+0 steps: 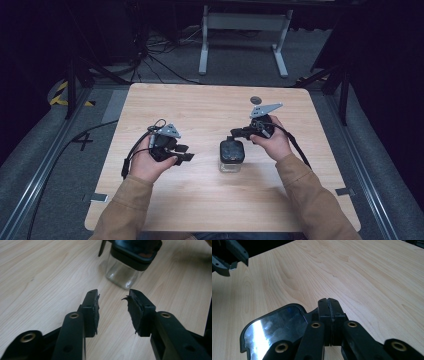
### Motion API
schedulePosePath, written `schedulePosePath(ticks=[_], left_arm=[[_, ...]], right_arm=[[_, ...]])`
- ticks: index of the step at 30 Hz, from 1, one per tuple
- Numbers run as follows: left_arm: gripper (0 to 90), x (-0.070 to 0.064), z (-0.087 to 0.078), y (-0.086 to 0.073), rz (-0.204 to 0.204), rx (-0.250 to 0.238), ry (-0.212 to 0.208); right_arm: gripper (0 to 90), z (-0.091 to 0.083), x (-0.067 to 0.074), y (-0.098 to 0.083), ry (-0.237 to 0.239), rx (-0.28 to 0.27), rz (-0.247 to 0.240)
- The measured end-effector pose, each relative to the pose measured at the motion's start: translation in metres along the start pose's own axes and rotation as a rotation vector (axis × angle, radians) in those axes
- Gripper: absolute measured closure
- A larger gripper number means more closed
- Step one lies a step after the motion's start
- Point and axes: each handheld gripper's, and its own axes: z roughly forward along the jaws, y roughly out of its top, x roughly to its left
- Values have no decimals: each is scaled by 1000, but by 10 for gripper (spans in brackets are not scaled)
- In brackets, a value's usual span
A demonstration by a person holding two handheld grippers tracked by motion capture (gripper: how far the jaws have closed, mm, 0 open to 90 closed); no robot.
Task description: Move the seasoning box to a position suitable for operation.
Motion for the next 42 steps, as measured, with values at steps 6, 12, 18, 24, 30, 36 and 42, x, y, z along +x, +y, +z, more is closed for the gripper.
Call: schedulePosePath(ticks=[6, 12, 18, 24, 30, 36, 42], left_arm=[[742, -11, 17, 9, 44, 4, -48], [850, -19, 34, 15, 72, 3, -105], [888, -22, 45, 17, 65, -5, -127], [894, -25, 60, 22, 52, -25, -157], [879, -28, 66, 26, 59, -24, -154], [869, -29, 71, 30, 54, -34, -158], [860, -29, 71, 32, 58, -48, -152]], right_arm=[[900, 0, 0, 0, 2, -1, 0], [900, 0, -1, -1, 2, -5, 5], [900, 0, -1, -1, 0, -4, 4], [900, 1, -2, -1, 2, -8, 7], [900, 1, -1, -2, -2, -7, 5], [900, 1, -1, -2, -5, -10, 7], [900, -11, -1, 0, -7, -59, 10]])
